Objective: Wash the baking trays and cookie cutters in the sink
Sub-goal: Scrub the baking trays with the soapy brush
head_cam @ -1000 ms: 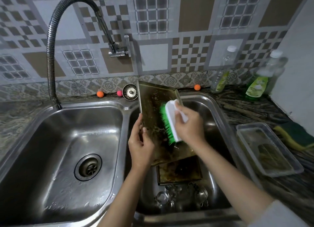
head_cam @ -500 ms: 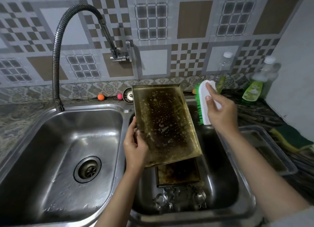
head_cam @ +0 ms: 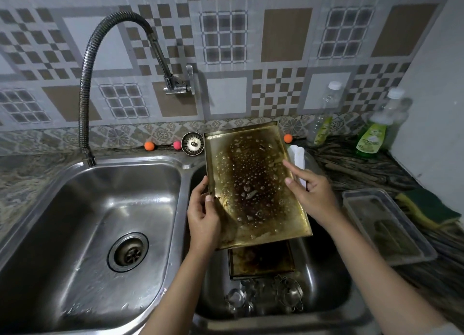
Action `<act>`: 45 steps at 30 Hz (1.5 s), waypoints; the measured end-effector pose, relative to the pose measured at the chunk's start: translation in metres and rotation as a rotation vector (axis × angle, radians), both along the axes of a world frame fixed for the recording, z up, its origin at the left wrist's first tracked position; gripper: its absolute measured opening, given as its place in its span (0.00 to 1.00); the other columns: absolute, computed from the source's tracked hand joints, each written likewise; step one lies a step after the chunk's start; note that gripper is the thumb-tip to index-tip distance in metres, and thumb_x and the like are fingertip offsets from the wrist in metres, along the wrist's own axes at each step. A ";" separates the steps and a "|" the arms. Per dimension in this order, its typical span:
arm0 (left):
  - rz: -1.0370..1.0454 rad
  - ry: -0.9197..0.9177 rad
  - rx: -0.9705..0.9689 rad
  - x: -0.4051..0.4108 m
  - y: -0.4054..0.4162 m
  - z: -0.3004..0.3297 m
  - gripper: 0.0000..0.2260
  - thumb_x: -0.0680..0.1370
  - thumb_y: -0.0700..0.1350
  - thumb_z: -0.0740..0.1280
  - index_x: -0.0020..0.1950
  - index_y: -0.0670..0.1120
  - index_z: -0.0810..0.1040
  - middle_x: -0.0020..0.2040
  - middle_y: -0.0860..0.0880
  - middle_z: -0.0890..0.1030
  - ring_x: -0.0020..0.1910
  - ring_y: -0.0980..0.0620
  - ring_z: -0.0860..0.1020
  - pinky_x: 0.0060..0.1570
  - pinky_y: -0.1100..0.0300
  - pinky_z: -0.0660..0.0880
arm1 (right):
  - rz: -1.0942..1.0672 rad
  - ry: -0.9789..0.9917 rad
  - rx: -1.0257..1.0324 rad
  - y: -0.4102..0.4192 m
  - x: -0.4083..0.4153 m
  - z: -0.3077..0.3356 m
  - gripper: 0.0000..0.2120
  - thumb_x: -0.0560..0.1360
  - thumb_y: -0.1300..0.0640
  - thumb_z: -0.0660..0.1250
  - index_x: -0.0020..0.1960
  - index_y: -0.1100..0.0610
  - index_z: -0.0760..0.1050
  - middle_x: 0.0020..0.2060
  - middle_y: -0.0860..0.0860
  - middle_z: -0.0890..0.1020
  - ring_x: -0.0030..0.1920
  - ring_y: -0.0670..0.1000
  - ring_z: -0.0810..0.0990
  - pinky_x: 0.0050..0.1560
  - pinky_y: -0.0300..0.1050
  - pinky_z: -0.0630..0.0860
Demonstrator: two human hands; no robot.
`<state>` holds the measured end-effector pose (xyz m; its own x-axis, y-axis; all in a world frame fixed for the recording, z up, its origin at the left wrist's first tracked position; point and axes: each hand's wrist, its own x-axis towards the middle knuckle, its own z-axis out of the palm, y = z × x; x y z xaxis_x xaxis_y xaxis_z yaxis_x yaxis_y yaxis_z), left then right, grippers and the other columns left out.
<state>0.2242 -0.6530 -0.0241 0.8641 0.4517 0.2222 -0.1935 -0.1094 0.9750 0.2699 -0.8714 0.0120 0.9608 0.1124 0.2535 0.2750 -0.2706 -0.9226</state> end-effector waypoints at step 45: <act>-0.135 -0.113 -0.172 0.020 -0.021 0.049 0.18 0.76 0.28 0.64 0.61 0.46 0.77 0.56 0.52 0.81 0.53 0.59 0.80 0.49 0.68 0.75 | -0.097 -0.207 -0.046 0.018 -0.009 0.005 0.36 0.68 0.57 0.75 0.73 0.56 0.64 0.64 0.35 0.68 0.64 0.28 0.66 0.61 0.27 0.67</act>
